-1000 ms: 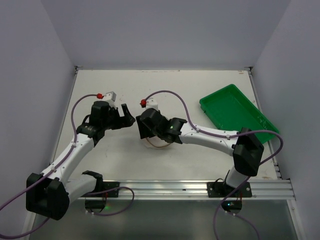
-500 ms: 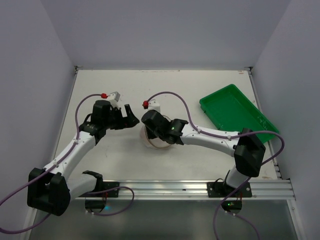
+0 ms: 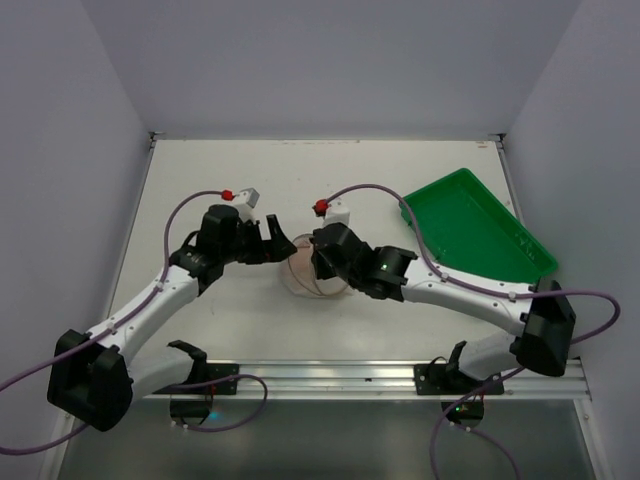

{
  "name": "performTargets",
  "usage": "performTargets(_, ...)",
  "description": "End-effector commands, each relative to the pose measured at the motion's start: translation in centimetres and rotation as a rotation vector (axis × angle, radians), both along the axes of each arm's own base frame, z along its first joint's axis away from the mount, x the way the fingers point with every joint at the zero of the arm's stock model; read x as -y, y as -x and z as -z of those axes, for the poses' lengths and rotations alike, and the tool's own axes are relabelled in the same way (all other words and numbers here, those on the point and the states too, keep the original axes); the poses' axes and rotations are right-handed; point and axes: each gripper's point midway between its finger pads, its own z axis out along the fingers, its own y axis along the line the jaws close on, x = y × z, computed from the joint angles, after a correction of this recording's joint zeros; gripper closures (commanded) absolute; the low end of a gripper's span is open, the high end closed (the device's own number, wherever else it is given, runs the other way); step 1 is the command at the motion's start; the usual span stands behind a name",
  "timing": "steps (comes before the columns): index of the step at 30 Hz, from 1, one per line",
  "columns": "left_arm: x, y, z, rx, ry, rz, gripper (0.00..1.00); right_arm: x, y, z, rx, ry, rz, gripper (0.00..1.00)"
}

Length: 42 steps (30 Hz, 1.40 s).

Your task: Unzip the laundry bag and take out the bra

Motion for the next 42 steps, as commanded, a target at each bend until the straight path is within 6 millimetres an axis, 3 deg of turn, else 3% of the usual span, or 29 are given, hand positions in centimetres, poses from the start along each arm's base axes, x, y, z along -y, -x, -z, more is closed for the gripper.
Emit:
performTargets(1,1.7,-1.1,-2.5,0.069,0.028,0.001,0.01,1.6,0.1,-2.5,0.045,-0.094,0.064,1.00)
performTargets(4,2.1,-1.4,-2.2,0.063,0.005,-0.008,0.05,3.0,0.7,-3.3,0.053,-0.134,0.084,1.00)
performTargets(6,2.0,-1.8,-1.4,0.054,-0.023,-0.028,0.10,4.1,1.2,-2.6,0.044,-0.129,0.098,1.00)
performTargets(9,1.8,-2.1,0.0,0.033,-0.064,-0.053,0.22,6.1,2.1,-1.9,0.027,-0.140,0.139,1.00)
performTargets(10,1.8,-2.0,0.4,0.023,-0.068,-0.056,0.29,7.2,2.6,-0.7,0.004,-0.124,0.160,1.00)
performTargets(12,1.8,-2.0,1.2,0.002,-0.079,-0.057,0.35,8.7,3.3,-1.0,0.009,-0.153,0.181,1.00)
performTargets(13,2.0,-1.8,1.5,-0.007,-0.080,-0.055,0.43,9.9,3.9,0.5,-0.014,-0.130,0.196,1.00)
performTargets(14,2.1,-1.8,1.6,-0.008,-0.081,-0.052,0.47,10.8,4.3,-0.1,-0.005,-0.159,0.204,1.00)
performTargets(16,2.5,-1.5,1.6,-0.009,-0.075,-0.044,0.60,12.5,5.2,1.4,-0.026,-0.134,0.222,1.00)
performTargets(18,2.6,-1.4,1.3,-0.001,-0.070,-0.038,0.67,12.9,5.8,1.2,-0.020,-0.157,0.198,1.00)
performTargets(19,2.7,-1.4,1.3,0.000,-0.068,-0.037,0.71,12.7,6.1,1.4,-0.026,-0.162,0.169,0.99)
performTargets(21,2.7,-1.2,0.9,0.007,-0.060,-0.037,0.77,12.0,6.2,0.9,-0.021,-0.182,0.135,0.83)
performTargets(24,2.9,-0.8,0.1,0.019,-0.028,-0.035,0.97,9.9,5.7,-1.2,-0.006,-0.238,0.093,0.56)
performTargets(25,3.1,-0.6,-0.1,0.019,-0.016,-0.037,0.99,8.6,5.2,-2.3,0.005,-0.254,0.078,0.39)
performTargets(27,3.2,-0.1,-0.6,0.023,0.013,-0.037,1.00,6.7,4.5,-2.0,-0.007,-0.232,0.053,0.24)
performTargets(28,3.3,0.1,-1.1,0.035,0.030,-0.037,1.00,5.5,3.9,-3.6,0.010,-0.258,0.043,0.20)
performTargets(31,3.3,0.9,-0.8,0.021,0.058,-0.042,1.00,2.8,2.5,-3.7,-0.012,-0.226,0.049,0.12)
performTargets(34,3.4,1.5,-0.5,0.012,0.085,-0.047,1.00,0.7,1.3,-4.3,-0.013,-0.228,0.062,0.11)
performTargets(35,3.3,1.7,-0.5,0.012,0.092,-0.047,1.00,0.0,0.8,-2.9,-0.029,-0.197,0.068,0.10)
performTargets(37,3.2,1.9,-0.3,0.009,0.093,-0.050,1.00,-1.1,0.3,-2.9,-0.034,-0.193,0.067,0.10)
performTargets(42,3.1,2.3,0.1,0.000,0.098,-0.053,1.00,-2.4,-0.4,0.5,-0.090,-0.110,0.097,0.14)
